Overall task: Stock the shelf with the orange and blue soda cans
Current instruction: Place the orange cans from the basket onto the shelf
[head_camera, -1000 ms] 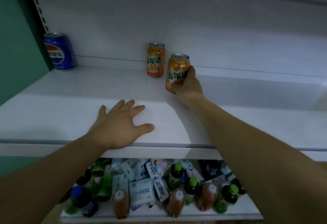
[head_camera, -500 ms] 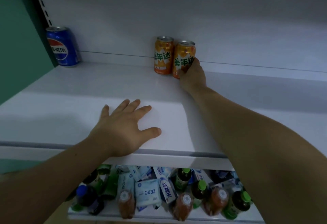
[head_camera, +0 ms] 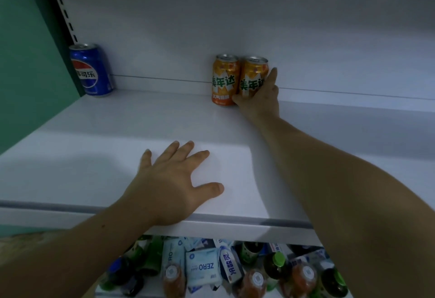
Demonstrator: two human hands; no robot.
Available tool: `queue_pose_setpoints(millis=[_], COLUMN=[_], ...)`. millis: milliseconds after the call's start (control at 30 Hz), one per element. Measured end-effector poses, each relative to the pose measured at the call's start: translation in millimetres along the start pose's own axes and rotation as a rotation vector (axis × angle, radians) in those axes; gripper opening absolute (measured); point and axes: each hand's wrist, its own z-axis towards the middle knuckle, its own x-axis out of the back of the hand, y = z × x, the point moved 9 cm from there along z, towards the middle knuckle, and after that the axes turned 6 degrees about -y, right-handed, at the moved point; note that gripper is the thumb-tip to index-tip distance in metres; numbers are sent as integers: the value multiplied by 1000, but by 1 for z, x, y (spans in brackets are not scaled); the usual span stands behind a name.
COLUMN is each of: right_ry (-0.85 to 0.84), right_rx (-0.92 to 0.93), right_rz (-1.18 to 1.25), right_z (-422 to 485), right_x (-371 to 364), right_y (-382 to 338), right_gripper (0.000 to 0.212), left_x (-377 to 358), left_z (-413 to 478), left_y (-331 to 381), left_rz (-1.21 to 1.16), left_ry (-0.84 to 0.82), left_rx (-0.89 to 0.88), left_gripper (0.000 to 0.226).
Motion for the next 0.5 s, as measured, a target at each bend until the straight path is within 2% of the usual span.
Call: queue_pose_setpoints(millis=[133, 500], right_ry=[46, 70], right_rx=[51, 29], right_rz=[7, 33], right_z=[3, 4], right_x=[-8, -12], right_y=[-12, -11], right_gripper=[129, 121], left_x=[0, -2], left_z=[0, 1], left_y=[0, 1], left_rz=[0, 10], left_ry=[2, -24], left_rx=[-4, -6], left_gripper=[106, 103])
